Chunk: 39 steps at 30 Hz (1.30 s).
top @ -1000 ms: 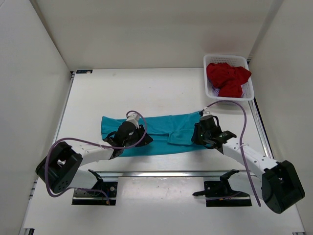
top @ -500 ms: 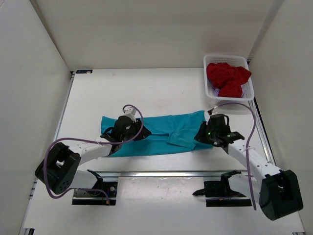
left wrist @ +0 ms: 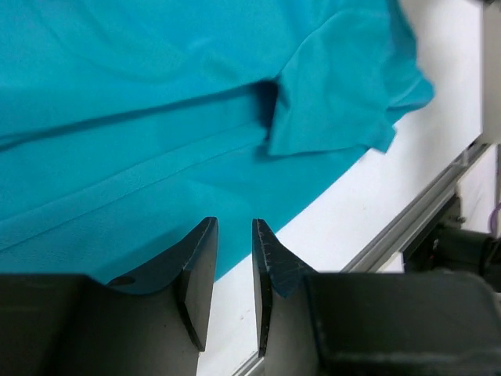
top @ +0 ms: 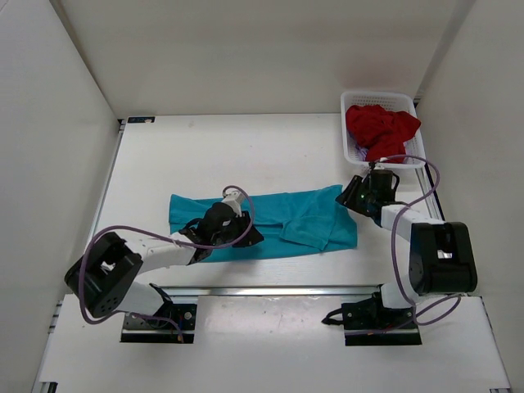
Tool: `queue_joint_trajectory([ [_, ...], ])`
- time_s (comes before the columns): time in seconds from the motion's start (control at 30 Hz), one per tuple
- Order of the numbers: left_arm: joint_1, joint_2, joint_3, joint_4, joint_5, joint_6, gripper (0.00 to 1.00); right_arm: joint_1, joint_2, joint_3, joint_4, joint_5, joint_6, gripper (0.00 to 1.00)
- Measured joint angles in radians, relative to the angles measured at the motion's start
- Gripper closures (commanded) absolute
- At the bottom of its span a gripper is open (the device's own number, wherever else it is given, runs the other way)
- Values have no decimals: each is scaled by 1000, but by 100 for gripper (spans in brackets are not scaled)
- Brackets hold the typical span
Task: Fold and stack the t-shirts
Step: Fold the other side of the tshirt into a rectangle
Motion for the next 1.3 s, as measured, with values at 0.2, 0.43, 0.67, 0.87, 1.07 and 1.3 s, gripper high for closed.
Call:
queue_joint_trajectory([
  [0.2, 5, 74, -7, 7, 12, 6, 65, -13, 84, 36, 45, -19, 0, 71],
  [0.43, 17, 97, -23, 14, 18, 11, 64, -12, 140, 50, 73, -51, 2, 94],
  [0.67, 38, 93, -61, 63, 31, 9, 64, -19, 148, 80, 72, -57, 12, 100],
  [0.87, 54, 77, -89, 88, 41, 3, 64, -46, 160, 153, 61, -61, 9, 94],
  [1.07, 57, 73, -95, 91, 44, -2, 64, -60, 221, 217, 43, -61, 3, 66],
  [1.3, 67, 21, -87, 19, 47, 3, 64, 13, 110, 185, -34, 21, -10, 86],
])
